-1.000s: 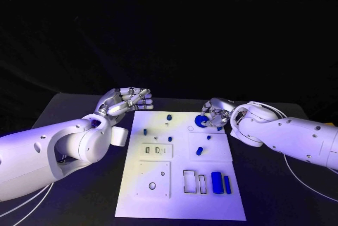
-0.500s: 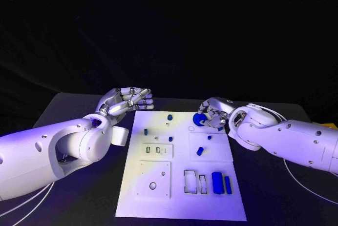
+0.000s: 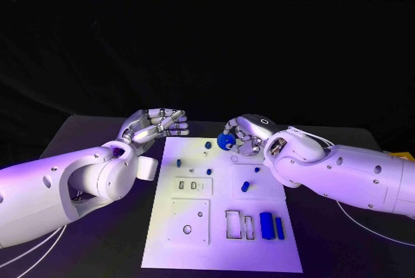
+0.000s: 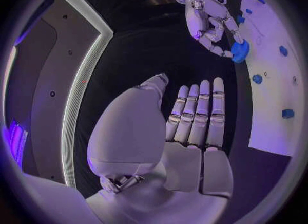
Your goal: Assemble the parts on the task board
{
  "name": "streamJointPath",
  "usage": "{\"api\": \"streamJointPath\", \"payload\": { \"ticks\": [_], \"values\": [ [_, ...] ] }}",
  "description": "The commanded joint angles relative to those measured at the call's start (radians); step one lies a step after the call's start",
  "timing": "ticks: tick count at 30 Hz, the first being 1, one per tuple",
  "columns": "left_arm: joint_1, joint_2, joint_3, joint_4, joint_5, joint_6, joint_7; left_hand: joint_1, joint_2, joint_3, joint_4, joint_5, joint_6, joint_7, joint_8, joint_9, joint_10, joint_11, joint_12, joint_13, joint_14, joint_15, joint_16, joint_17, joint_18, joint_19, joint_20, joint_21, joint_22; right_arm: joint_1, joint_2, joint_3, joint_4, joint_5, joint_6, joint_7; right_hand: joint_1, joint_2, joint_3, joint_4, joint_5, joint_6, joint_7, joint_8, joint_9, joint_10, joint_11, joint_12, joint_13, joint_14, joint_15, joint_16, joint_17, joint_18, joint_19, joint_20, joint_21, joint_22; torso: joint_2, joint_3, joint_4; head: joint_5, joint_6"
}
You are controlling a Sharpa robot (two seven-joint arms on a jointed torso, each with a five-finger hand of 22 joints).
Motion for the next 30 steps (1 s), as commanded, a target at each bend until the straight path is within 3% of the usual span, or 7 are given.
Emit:
{"api": "streamJointPath", "payload": {
  "ticks": [1,9,14,30],
  "values": [
    [0.001,0.004,0.001,0.002,0.002,0.018,0.004,-0.007,0.004,0.005,-0.002,-0.003,-0.006,0.025,-0.006,-0.001,0.0,0.005,-0.006,0.001,-0.005,0.002,-0.003,0.001,0.012,-0.003,0.007,-0.004,-0.002,0.0,0.021,-0.001,-0.001,-0.062,-0.015,-0.031,-0.007,-0.001,0.007,0.0,0.002,0.031,-0.022,0.009,0.014,0.007,0.0,0.002,-0.001,0.089,-0.004,0.004,0.194,-0.019,0.025,-0.004,0.004,0.154,0.0,-0.0003,-0.0001,0.002,0.0],
    [0.001,0.008,0.001,0.002,0.002,0.019,0.004,-0.007,0.004,0.005,-0.002,-0.003,-0.006,0.025,-0.006,-0.001,0.0,0.005,-0.006,0.001,-0.005,0.002,-0.003,0.001,0.012,-0.003,0.007,-0.004,-0.002,-0.007,0.08,-0.005,-0.029,-0.067,0.005,-0.034,-0.007,-0.001,0.008,0.0,0.002,0.03,-0.021,0.009,0.014,0.007,0.0,0.002,-0.001,0.089,-0.004,0.004,0.194,-0.018,0.024,-0.004,0.004,0.154,0.002,-0.0003,0.0028,0.002,-0.001],
    [0.001,0.008,0.001,0.002,0.002,0.019,0.005,-0.007,0.004,0.005,-0.002,-0.003,-0.006,0.025,-0.006,-0.001,0.0,0.005,-0.006,0.001,-0.005,0.002,-0.003,0.001,0.012,-0.003,0.007,-0.004,-0.002,-0.019,0.11,-0.008,-0.052,-0.064,0.018,-0.033,-0.012,-0.002,0.011,0.001,0.001,0.028,-0.021,0.007,0.014,0.007,0.0,0.002,0.0,0.089,-0.004,0.003,0.193,-0.018,0.024,-0.004,0.003,0.153,0.002,-0.0003,-0.0003,0.005,-0.003],
    [0.001,0.01,0.001,0.001,0.002,0.018,0.007,-0.007,0.004,0.005,-0.002,-0.003,-0.006,0.025,-0.006,-0.001,0.0,0.005,-0.006,0.001,-0.005,0.002,-0.003,0.001,0.012,-0.003,0.007,-0.004,-0.002,-0.051,0.16,-0.011,-0.097,-0.057,0.05,-0.027,-0.016,-0.003,0.012,0.001,0.0,0.027,-0.02,0.005,0.014,0.008,0.0,0.002,0.0,0.089,-0.004,0.003,0.193,-0.018,0.022,-0.004,0.002,0.152,0.001,0.0007,0.0005,0.01,-0.013]
  ]
}}
